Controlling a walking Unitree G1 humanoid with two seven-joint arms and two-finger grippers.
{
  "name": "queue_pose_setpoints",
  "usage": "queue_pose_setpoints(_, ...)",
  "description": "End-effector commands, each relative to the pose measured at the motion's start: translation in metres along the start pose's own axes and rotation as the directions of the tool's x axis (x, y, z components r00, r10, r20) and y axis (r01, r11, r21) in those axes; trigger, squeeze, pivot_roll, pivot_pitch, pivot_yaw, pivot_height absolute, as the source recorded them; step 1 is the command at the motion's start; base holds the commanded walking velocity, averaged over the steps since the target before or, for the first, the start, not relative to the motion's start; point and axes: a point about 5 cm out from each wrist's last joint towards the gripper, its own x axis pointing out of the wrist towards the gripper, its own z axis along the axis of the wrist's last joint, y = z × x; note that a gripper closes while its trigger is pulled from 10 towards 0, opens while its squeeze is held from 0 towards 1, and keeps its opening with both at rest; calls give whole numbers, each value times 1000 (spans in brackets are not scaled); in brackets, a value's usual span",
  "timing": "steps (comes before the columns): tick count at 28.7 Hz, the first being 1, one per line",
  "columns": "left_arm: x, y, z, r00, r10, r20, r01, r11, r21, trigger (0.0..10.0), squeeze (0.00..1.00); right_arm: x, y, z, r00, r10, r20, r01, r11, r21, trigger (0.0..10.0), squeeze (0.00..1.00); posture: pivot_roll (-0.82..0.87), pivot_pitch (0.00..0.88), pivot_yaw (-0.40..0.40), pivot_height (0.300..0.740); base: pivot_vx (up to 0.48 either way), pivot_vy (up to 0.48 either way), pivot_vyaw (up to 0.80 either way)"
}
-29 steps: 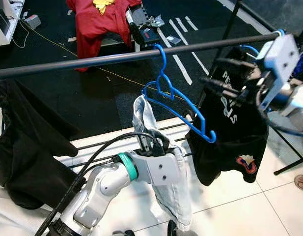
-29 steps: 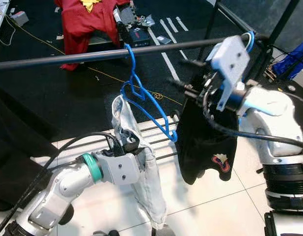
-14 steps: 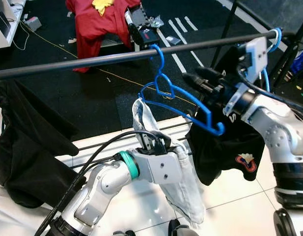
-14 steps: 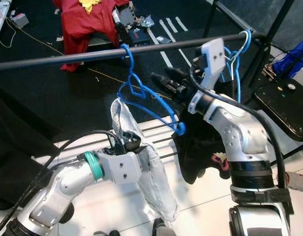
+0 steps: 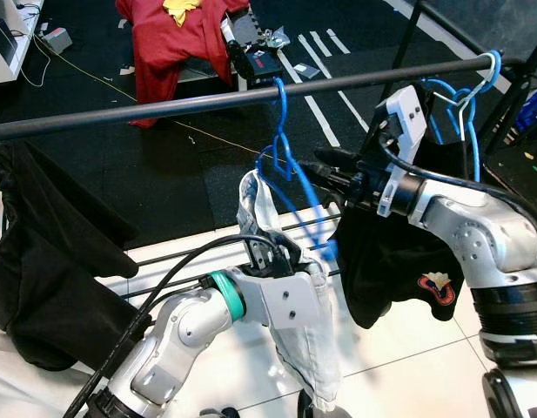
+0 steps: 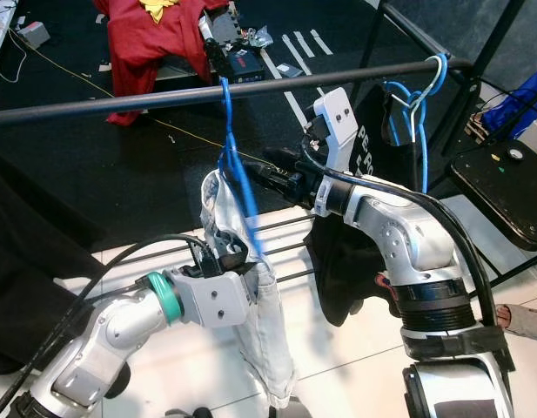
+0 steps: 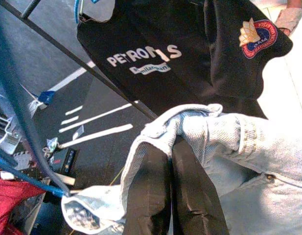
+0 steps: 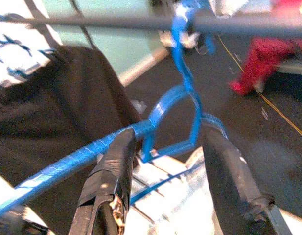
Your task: Hang hanger
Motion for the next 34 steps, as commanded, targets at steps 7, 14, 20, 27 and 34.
queue_pose_setpoints(7,0,-1,5,1000,-4,27,3,1000,11,10000,0,-2,8,16,989,12,144,-16,999,28,10000,0,-187,168,61,740,0,0,0)
queue_pose_setpoints(14,0,0,5,1000,-5,27,5,1000,16,10000,0,11,6,-8,999,-47,23,43,987,153,9922,0,-178,160,63,740,0,0,0)
queue_pose_setpoints(20,-2,-1,4,1000,0,20,-1,1000,15,10000,0,8,4,-23,996,-69,-53,78,979,190,9490,0,-173,161,55,740,0,0,0)
queue_pose_setpoints(27,-1,-1,4,1000,-1,21,0,1000,12,10000,0,3,2,-32,990,-83,-114,103,977,185,8157,0,-183,166,60,740,0,0,0)
queue_pose_setpoints(34,1,-1,5,1000,-2,25,2,1000,11,10000,0,-1,-5,-38,974,-119,-191,150,977,154,6353,0,-187,169,60,740,0,0,0)
